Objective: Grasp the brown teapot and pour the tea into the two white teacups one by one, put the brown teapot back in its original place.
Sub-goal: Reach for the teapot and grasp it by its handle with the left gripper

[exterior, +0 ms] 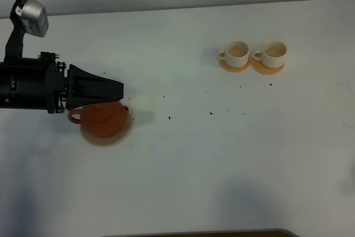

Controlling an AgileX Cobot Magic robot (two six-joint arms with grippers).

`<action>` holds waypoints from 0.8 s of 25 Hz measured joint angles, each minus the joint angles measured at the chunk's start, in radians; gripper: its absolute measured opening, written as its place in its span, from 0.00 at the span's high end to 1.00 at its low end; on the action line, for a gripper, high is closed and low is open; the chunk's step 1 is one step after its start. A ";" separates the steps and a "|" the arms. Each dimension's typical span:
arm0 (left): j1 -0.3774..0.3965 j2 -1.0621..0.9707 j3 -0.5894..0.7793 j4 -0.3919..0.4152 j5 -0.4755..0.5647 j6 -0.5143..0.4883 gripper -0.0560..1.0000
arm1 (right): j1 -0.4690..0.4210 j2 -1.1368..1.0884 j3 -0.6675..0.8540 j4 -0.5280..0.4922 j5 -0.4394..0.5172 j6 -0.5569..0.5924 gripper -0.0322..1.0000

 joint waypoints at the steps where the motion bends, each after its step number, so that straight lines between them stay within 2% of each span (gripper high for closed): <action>1: 0.000 0.000 0.000 0.000 0.000 0.000 0.67 | 0.000 -0.039 0.028 0.006 0.003 -0.010 0.56; 10: 0.000 0.000 0.000 0.000 0.000 0.000 0.67 | 0.000 -0.303 0.218 0.021 -0.025 -0.032 0.56; 14: 0.000 0.000 0.000 0.000 0.000 0.000 0.67 | 0.000 -0.380 0.252 0.021 -0.066 -0.035 0.56; 20: 0.000 0.000 0.000 0.001 0.000 0.000 0.67 | 0.000 -0.434 0.253 0.021 -0.073 -0.035 0.56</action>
